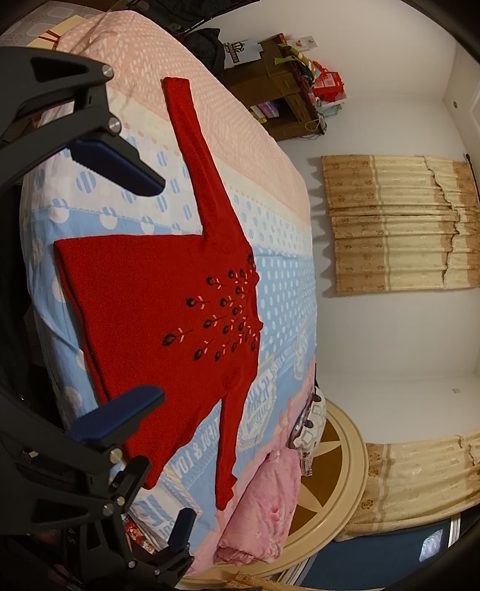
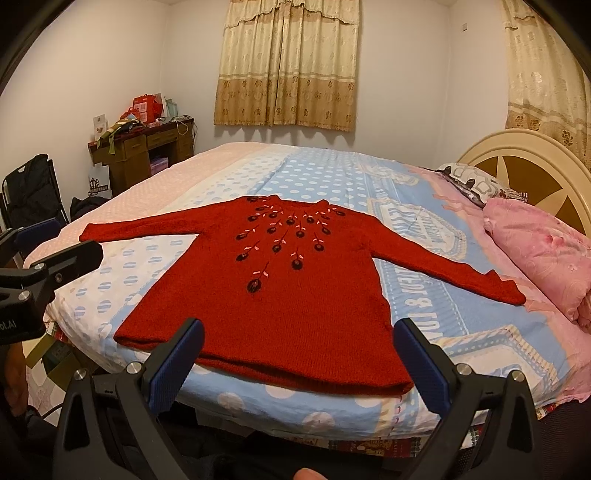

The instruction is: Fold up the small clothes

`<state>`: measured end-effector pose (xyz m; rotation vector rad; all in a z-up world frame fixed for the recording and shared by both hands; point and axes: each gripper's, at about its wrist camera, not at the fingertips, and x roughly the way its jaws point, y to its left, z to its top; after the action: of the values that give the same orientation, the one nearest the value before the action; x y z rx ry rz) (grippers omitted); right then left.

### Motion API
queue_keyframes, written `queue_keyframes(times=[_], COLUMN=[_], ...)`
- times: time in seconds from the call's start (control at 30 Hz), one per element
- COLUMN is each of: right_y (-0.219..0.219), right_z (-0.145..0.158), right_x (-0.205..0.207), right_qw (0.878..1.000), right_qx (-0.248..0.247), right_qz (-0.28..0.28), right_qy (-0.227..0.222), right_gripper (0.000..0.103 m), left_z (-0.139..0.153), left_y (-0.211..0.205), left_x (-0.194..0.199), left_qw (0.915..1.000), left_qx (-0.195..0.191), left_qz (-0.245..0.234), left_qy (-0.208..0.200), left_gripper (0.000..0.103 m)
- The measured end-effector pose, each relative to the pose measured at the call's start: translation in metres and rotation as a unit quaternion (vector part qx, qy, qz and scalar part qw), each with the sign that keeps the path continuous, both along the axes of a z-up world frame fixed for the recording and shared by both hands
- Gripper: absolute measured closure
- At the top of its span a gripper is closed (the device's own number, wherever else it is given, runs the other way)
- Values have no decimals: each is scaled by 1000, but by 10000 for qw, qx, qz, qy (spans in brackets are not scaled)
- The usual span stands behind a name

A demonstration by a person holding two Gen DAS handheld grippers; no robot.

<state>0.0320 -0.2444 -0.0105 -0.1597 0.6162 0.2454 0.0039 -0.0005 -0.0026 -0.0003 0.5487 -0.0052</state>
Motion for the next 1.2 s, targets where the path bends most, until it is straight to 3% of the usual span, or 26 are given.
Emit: queue_keyframes(times=[0.63,0.83,1.2], right_y=[-1,-7,-55], right_z=[-8,-25,-38], right_x=[9,26,94], right_qw=[9999,9995,9989], right_qx=[-101,-207,74], right_qz=[46,-5,-254], right_qy=[53,228,387], right_gripper=[1,1,1], left_z=[-17,-20,-27], left_y=[6,5,-4], left_x=[10,32,115], left_qw=[9999,9996,9965], left_qx=[38,229,784], left_qz=[3,24,-28], left_qy=[160,142,293], left_gripper=[0,0,0])
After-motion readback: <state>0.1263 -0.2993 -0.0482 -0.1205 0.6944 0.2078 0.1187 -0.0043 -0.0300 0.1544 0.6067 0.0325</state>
